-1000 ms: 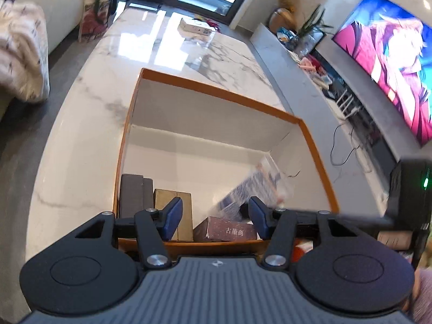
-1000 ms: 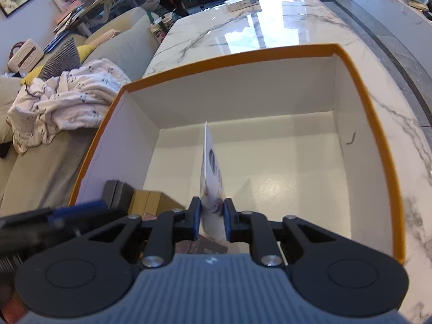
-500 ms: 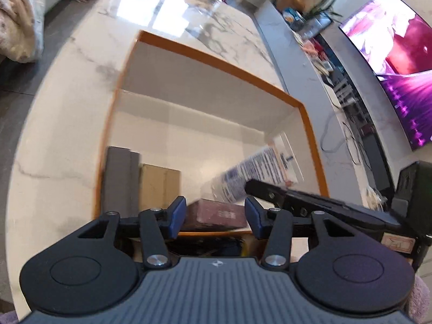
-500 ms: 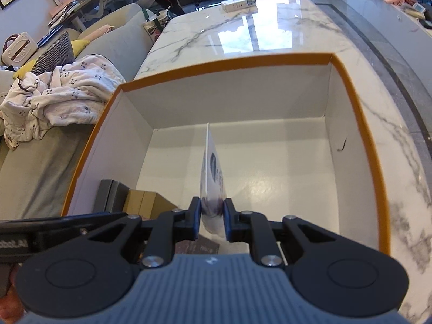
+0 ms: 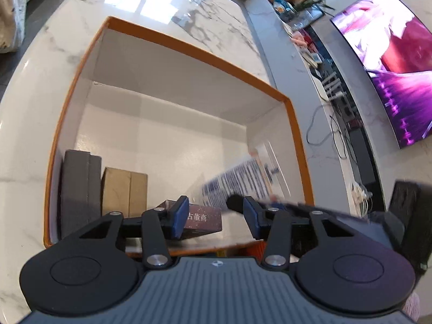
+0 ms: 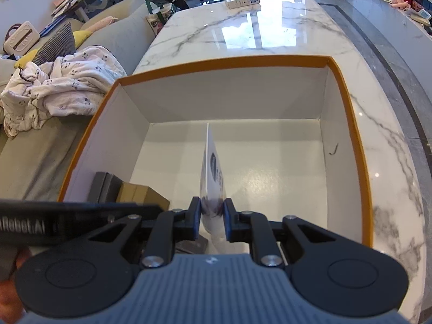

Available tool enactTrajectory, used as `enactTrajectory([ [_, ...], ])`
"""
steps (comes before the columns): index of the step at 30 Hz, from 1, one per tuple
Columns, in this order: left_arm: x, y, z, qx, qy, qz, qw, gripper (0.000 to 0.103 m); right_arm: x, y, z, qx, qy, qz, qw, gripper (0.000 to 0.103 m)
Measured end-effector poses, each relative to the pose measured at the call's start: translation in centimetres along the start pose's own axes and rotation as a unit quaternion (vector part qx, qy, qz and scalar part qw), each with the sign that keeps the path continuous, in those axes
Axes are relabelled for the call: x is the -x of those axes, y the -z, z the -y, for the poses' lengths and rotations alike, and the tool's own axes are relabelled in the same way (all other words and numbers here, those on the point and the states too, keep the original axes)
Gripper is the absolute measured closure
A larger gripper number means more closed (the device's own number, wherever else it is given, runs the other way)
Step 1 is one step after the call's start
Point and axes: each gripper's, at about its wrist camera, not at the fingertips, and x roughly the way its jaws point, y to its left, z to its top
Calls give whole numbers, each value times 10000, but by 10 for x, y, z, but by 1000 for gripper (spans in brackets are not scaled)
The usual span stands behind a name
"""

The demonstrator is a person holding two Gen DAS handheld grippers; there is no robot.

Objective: Organize objects
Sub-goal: 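Lower the Vaseline tube into the orange box and open the right gripper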

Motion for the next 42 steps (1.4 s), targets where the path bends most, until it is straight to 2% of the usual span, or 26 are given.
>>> enactTrajectory([
  [6,-3,-2,4,-87,-207,13,9997,54,1,3,-1,-87,-206,-103,9997,85],
  [9,-13,-4,5,-130,-433,-98,9989,57,-2,4,0,-317,-589,-294,9973,86],
  [11,-15,-4,-2,11,-351,-130,9993,57,-3,6,-3,-305,-553,-370,9973,86],
  [13,-12,-4,-3,55,-341,-15,9994,57,-3,7,-3,-284,-571,-356,9973,86],
  [16,2,-1,0,-32,-490,362,9981,57,-2,4,-2,-262,-604,-325,9973,86],
  [18,14,-1,-1,1,-518,613,9968,56,-2,1,-8,-51,-513,-226,9984,86],
  [21,34,-1,-5,150,-574,963,9936,56,-4,-3,-25,579,-324,-102,9977,85],
  [24,43,-1,-8,253,-581,1119,9917,55,-10,-5,-39,1075,-253,-97,9938,85],
  [29,42,2,-13,288,-520,1122,9919,54,-26,-8,-49,1291,-553,-387,9893,85],
  [34,44,5,-23,371,-575,1129,9912,54,-36,-5,-60,1636,-216,-419,9854,84],
  [42,51,10,-27,364,-493,1136,9916,53,-28,-4,-65,1713,-235,-358,9843,82],
])
